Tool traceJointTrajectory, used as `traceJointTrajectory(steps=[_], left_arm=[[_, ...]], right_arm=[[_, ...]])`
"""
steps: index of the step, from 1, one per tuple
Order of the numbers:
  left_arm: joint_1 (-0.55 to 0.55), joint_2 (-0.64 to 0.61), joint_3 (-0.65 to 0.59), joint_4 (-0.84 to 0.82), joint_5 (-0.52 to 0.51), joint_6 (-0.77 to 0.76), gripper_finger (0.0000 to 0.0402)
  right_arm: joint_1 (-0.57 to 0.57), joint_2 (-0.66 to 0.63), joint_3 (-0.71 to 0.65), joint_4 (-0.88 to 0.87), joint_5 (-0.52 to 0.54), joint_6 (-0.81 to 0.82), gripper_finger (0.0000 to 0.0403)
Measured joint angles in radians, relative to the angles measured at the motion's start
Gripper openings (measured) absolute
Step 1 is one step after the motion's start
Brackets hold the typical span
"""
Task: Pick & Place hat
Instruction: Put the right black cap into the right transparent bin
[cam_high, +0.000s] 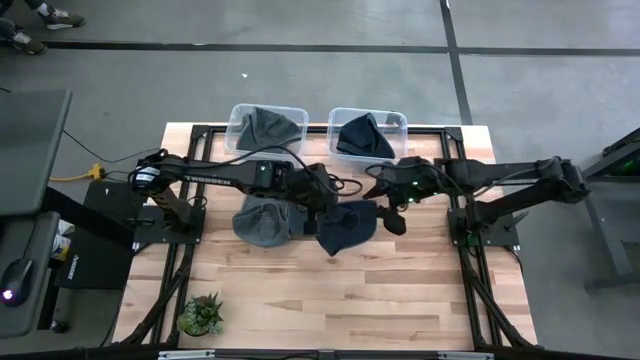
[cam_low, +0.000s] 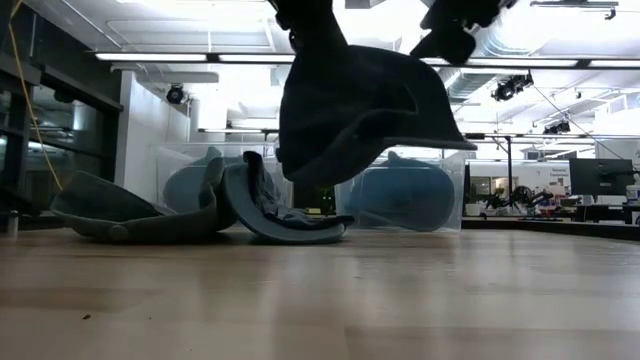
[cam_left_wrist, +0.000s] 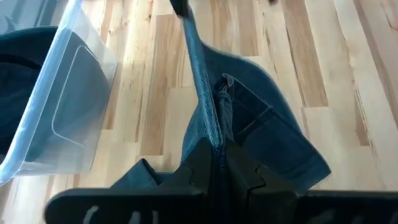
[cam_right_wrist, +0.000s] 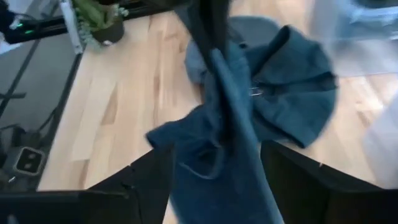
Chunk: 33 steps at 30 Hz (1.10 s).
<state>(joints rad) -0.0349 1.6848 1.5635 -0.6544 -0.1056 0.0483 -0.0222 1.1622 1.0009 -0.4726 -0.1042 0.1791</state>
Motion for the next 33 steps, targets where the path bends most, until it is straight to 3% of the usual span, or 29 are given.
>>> traceJointTrajectory(steps=[11, 21, 27, 33], left_arm=[[0.0, 0.0, 0.0, 0.027, -0.005, -0.017, 0.0009], [0.0, 0.0, -0.001, 0.029, -0.014, -0.026, 0.0009], [0.0, 0.0, -0.001, 0.025, -0.009, -0.026, 0.0013], [0.0, 0.0, -0.001, 0.025, 0.001, -0.026, 0.003]], right_arm=[[-0.004, 0.195, 0.129, 0.0, -0.002, -0.023, 0.0246], [-0.004, 0.274, 0.175, -0.004, -0.028, 0.009, 0.0238], [-0.005, 0.274, 0.175, -0.006, 0.003, 0.022, 0.0194], [-0.005, 0.274, 0.175, -0.009, 0.033, 0.047, 0.0107]])
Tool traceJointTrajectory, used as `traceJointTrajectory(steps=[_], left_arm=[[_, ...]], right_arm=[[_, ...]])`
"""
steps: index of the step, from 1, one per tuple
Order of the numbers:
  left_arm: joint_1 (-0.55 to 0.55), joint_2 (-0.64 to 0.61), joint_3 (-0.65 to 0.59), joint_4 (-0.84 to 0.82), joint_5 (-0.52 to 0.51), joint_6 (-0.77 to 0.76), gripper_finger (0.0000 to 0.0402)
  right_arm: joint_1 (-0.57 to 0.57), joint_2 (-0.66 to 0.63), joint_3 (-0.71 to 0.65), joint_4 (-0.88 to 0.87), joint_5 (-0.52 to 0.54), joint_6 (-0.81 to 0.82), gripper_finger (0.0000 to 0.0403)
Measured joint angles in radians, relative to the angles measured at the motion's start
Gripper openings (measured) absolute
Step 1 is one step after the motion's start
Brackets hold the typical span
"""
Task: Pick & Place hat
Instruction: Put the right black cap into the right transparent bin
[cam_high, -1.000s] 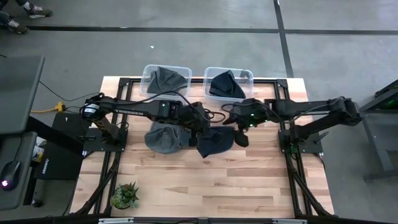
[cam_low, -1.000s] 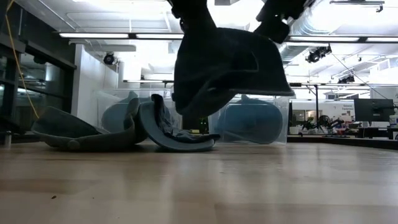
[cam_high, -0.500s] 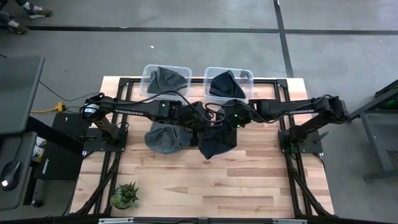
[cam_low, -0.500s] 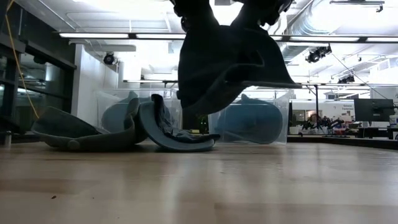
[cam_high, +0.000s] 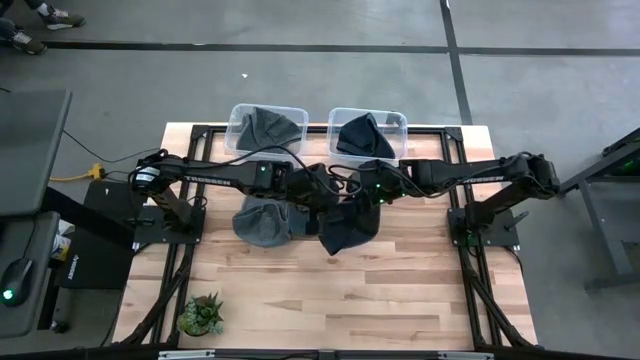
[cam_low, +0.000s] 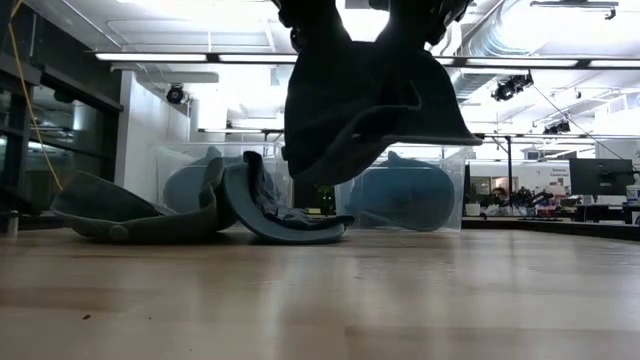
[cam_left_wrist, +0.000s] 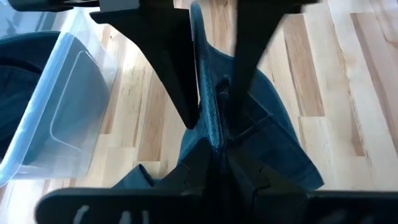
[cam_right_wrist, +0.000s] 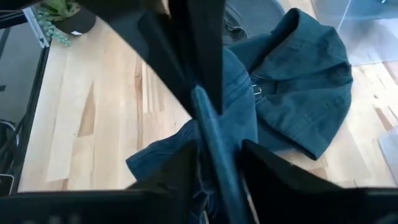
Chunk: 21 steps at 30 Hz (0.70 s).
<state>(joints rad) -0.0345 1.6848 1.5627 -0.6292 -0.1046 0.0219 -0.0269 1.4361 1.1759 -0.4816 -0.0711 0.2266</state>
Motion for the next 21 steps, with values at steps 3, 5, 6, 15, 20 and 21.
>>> traceJointTrajectory(steps=[3, 5, 6, 15, 20, 21], left_arm=[[0.002, 0.0, 0.0, 0.0, 0.024, 0.0, 0.0032], [0.003, 0.0, 0.0, 0.0, 0.03, 0.0, 0.0033], [0.002, 0.0, 0.0, 0.0, 0.031, -0.001, 0.0034], [0.003, 0.0, 0.0, 0.002, 0.048, 0.012, 0.004], [0.003, 0.0, 0.0, 0.002, 0.067, -0.004, 0.0099], [0.003, 0.0, 0.0, 0.002, 0.064, -0.021, 0.0116]], right_arm=[[0.0, 0.0, 0.0, 0.0, -0.009, 0.009, 0.0044], [0.001, 0.0, 0.0, 0.0, -0.016, 0.02, 0.0018], [0.001, 0.0, 0.0, 0.0, -0.017, 0.02, 0.0016], [0.007, -0.001, 0.0, -0.007, 0.023, 0.089, 0.0014], [0.008, -0.001, 0.0, -0.007, 0.043, 0.115, 0.0014], [0.008, -0.001, 0.0, -0.007, 0.053, 0.125, 0.0014]])
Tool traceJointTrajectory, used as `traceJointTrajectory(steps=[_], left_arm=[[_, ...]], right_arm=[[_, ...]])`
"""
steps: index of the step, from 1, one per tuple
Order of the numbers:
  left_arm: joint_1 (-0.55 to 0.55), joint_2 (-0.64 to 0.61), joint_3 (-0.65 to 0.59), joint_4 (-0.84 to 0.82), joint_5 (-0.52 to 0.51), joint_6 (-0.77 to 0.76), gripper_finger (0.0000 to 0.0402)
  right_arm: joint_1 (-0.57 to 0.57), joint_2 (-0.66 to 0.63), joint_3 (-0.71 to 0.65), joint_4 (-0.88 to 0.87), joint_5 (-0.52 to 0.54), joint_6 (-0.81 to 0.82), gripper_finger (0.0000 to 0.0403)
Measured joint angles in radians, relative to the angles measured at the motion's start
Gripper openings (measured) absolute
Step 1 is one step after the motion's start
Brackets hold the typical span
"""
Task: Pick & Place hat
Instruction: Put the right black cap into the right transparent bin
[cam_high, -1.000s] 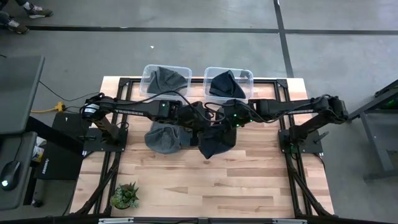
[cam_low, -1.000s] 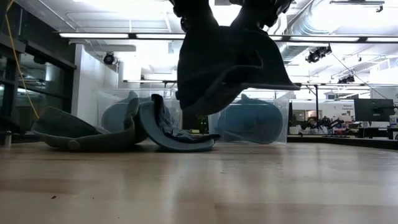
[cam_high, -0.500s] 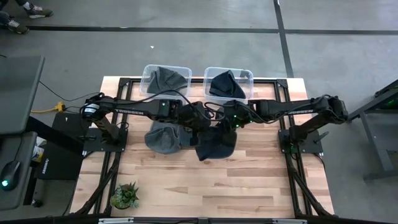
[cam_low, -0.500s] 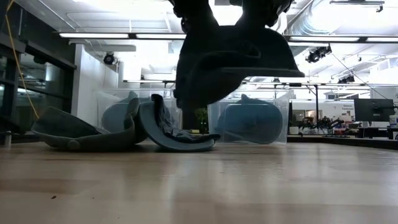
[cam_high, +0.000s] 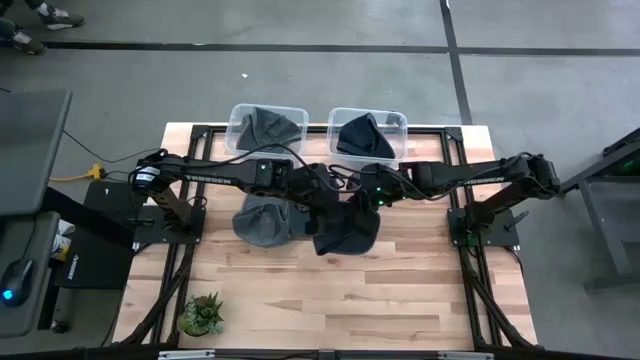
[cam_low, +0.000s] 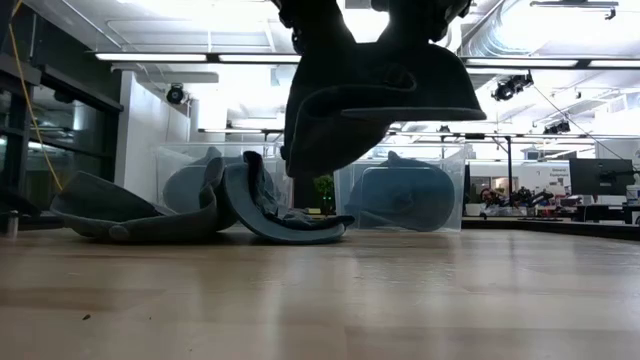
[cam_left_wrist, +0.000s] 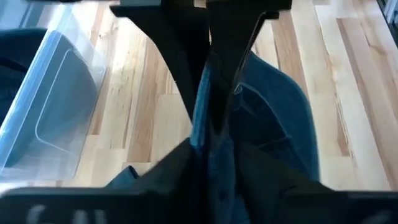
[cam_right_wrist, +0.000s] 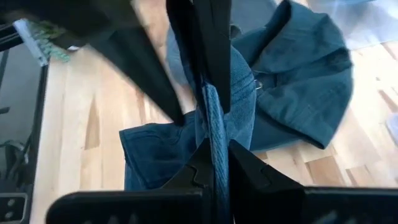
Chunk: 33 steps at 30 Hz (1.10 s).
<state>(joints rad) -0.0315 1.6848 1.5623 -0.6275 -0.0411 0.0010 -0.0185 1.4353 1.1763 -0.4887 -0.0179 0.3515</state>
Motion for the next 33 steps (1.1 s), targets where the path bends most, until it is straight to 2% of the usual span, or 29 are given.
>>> traceJointTrajectory(steps=[4, 7, 14, 20, 25, 33], left_arm=[[0.0, 0.0, 0.001, -0.015, 0.0, -0.009, 0.018], [-0.002, -0.008, 0.025, -0.089, -0.071, -0.009, 0.0207], [-0.002, -0.052, 0.074, -0.283, -0.265, 0.014, 0.0213], [-0.001, -0.063, 0.076, -0.386, -0.325, -0.002, 0.0213], [-0.001, -0.079, 0.02, -0.311, -0.333, -0.033, 0.0213], [-0.001, -0.08, -0.068, -0.115, -0.273, -0.078, 0.0214]], right_arm=[[0.009, 0.0, 0.001, -0.033, 0.048, 0.036, 0.0013], [0.014, -0.001, 0.001, -0.083, 0.09, 0.066, 0.0013], [0.022, -0.011, 0.001, -0.184, 0.141, 0.128, 0.0013], [0.07, -0.085, 0.0, -0.295, 0.277, 0.199, 0.0013], [0.141, -0.203, -0.001, -0.392, 0.453, 0.278, 0.0013], [0.263, -0.321, -0.001, -0.496, 0.703, 0.389, 0.0013]])
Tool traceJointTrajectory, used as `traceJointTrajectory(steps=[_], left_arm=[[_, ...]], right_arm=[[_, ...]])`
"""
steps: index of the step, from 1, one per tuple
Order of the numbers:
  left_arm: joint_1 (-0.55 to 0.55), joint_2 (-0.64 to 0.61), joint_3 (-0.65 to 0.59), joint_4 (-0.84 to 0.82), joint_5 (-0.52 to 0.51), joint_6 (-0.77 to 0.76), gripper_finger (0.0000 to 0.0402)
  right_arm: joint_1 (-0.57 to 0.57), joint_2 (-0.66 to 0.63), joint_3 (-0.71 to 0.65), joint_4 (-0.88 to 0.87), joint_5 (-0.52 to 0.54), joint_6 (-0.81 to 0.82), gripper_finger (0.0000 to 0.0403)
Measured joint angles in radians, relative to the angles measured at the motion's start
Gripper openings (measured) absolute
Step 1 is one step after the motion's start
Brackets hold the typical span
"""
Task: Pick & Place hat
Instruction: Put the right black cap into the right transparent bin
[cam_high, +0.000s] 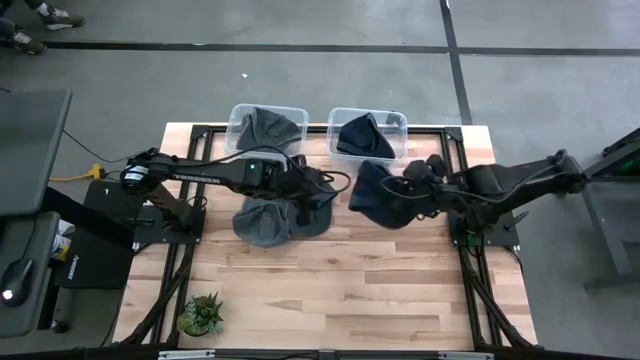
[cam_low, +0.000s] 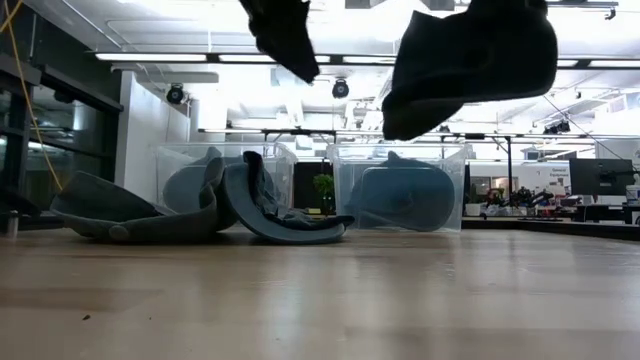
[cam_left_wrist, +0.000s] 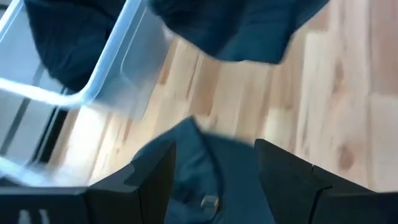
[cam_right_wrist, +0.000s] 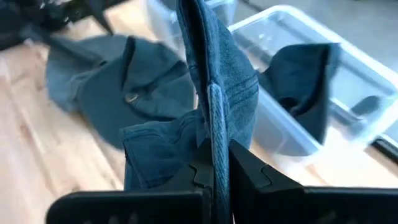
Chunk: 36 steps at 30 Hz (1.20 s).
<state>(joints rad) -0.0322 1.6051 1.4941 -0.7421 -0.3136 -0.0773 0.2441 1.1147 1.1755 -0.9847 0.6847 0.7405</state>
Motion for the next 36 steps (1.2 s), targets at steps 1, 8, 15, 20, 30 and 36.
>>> traceJointTrajectory(steps=[1, 8, 15, 20, 30, 36], left_arm=[[0.0, 0.0, -0.005, 0.029, 0.014, -0.005, 0.0214], [0.027, -0.001, -0.054, 0.227, 0.096, -0.096, 0.0214], [0.077, 0.014, -0.071, 0.413, 0.201, -0.225, 0.0214], [0.1, 0.063, -0.073, 0.571, 0.233, -0.357, 0.0214], [0.155, 0.067, -0.071, 0.598, 0.02, -0.677, 0.0214], [0.218, 0.067, -0.071, 0.682, 0.177, -0.815, 0.0214]], right_arm=[[0.013, -0.007, 0.0, -0.021, 0.027, 0.015, 0.0013], [0.125, -0.077, -0.003, -0.238, 0.25, 0.2, 0.0013], [0.218, -0.21, -0.172, -0.104, 0.432, 0.231, 0.0013], [0.223, -0.283, -0.313, 0.102, 0.523, 0.121, 0.0013], [0.223, -0.413, -0.429, 0.422, 0.562, -0.275, 0.0013], [0.222, -0.467, -0.429, 0.617, 0.498, -0.599, 0.0013]])
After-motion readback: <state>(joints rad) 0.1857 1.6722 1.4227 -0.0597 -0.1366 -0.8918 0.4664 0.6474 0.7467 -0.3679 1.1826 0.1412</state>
